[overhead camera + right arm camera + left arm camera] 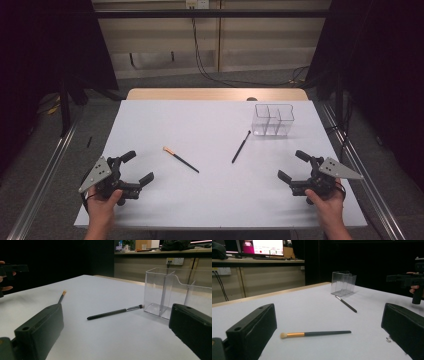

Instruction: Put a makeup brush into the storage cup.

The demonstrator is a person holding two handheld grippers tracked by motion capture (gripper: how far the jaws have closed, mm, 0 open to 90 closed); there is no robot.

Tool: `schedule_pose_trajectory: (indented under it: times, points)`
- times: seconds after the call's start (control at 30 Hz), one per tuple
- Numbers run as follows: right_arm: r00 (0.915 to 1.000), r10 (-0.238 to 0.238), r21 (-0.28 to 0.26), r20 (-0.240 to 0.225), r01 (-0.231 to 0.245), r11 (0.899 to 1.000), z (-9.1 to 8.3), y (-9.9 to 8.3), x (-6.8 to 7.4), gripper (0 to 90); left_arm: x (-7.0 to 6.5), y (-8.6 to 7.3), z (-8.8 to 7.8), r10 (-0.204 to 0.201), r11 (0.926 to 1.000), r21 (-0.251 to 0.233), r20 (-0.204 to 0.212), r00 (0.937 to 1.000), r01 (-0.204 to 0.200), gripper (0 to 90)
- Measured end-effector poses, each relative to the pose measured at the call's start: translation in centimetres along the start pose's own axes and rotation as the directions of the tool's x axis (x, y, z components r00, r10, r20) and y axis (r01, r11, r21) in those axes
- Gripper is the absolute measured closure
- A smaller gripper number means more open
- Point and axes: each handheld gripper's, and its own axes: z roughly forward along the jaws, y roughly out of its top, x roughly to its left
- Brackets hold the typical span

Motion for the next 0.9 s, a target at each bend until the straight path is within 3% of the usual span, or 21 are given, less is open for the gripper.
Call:
schedule_pose_trajectory:
  times: [0.57,0.77,0.9]
  points:
    - [0.9998,-0.022,0.000,-0.001,0.022,1.000,-0.3,0.2,0.2,0.0,0.5,0.0,1.1,-0.004,0.9999,0.014,-0.008,1.0000,0.004,0.0]
    - [0.9998,-0.018,-0.005,-0.011,0.018,1.000,0.2,0.3,0.3,0.0,0.3,0.3,1.9,0.003,0.9994,0.034,-0.002,1.0000,-0.003,0.0]
    - [0.9993,-0.032,0.013,-0.020,0.032,0.999,0.4,0.2,0.5,0.0,0.4,0.6,2.8,-0.005,0.9968,0.079,-0.023,0.9997,0.007,0.0]
